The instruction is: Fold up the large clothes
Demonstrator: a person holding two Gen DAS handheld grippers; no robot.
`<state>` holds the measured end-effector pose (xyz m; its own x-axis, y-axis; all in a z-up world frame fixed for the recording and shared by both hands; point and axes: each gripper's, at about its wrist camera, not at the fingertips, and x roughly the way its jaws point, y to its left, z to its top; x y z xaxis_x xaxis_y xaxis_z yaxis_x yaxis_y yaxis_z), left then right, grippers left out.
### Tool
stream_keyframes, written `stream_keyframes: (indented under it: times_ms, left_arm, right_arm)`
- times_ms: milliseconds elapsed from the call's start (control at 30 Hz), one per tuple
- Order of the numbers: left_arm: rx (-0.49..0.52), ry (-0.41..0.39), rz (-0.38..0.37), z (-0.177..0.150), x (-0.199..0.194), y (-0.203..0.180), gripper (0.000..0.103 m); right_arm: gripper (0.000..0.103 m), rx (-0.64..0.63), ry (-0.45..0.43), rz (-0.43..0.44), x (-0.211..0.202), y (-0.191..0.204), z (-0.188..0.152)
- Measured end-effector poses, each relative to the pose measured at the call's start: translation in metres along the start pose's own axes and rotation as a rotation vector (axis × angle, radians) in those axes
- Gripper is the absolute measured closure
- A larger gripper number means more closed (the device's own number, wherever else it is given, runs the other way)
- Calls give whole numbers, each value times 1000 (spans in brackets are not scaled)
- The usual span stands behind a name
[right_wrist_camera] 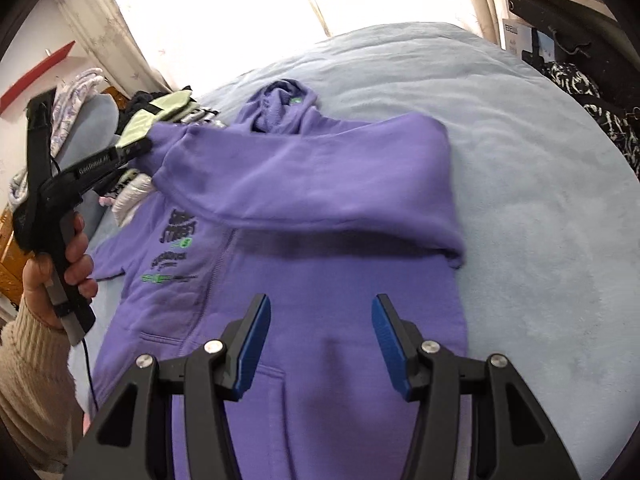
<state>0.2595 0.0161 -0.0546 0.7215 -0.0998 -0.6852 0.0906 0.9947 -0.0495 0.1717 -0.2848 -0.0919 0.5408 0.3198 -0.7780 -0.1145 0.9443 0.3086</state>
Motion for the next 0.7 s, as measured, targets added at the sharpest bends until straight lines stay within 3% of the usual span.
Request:
stream_keyframes:
  times_ms: [133,233,367,533,667,700]
  left_arm:
    - [-64,175,53,-28,52,33,94]
    - [-163,272,8,-43,76,56,87]
    - [-274,307,-65,-43,92,69,51]
    - [-264,315,-77,-36,112,63,34]
    - [-209,314,-44,-29,132,61,36]
    - [-189,304,-43,-27,133,58,49]
  right_arm:
    - [50,53,46,-15,12,-20,9]
    - [50,107,57,-11,18,-40,27]
    - [48,183,59,3,34,-65,60]
    - [47,291,65,29,74,-98,107]
    - [47,359,78,27,108,-118,129]
    - [47,373,85,30,114,-121,131]
